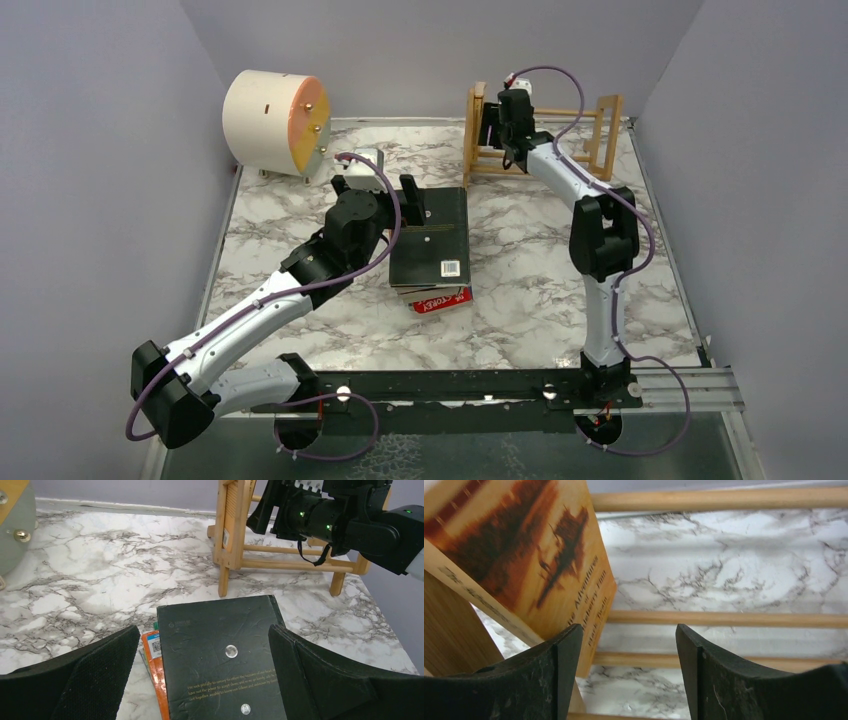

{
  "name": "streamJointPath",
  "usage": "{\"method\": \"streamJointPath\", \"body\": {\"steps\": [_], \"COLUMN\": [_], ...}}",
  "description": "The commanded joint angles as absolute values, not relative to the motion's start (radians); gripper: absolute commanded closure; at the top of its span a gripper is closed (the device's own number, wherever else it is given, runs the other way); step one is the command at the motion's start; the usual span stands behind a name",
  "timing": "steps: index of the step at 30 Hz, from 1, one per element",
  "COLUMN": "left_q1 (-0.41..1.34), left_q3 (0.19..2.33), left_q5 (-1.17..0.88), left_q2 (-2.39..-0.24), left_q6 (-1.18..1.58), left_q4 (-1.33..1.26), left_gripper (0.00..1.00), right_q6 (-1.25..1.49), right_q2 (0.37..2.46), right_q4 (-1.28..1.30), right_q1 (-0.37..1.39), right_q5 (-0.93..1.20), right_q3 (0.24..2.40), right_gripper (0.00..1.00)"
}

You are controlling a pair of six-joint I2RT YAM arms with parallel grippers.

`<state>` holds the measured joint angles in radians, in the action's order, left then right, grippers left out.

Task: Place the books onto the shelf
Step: Place the book on the shelf, then pick up the book from the center of the board.

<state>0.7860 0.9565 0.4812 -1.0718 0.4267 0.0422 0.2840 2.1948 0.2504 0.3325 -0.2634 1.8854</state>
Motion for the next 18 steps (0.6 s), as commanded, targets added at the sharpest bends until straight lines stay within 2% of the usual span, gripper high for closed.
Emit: {"method": "streamJointPath", "body": {"steps": [1, 9, 18], "left_q1": [0.788, 0.772, 0.740], "left_q3": [0.943, 0.945, 0.949], "left_q5": [0.531, 0.550, 0.455], "left_q2": [-1.055, -1.052, -1.035], "left_q6": [0.419, 0.441, 0.520], "left_q4": [0.024, 0.044, 0.117], "left_gripper": [0.01, 0.01, 0.01], "right_q6": [0.301, 0.309, 0.382], "right_q2": [2.084, 1.839, 1.428], "right_q4": [0.224, 0.195, 0.089], "right_q1": [0.332, 0.332, 0.334], "right_q5": [-0.349, -0.320, 0.139], "right_q3": [1.805, 1.580, 1.170], "right_gripper": [0.32, 0.33, 0.38]}}
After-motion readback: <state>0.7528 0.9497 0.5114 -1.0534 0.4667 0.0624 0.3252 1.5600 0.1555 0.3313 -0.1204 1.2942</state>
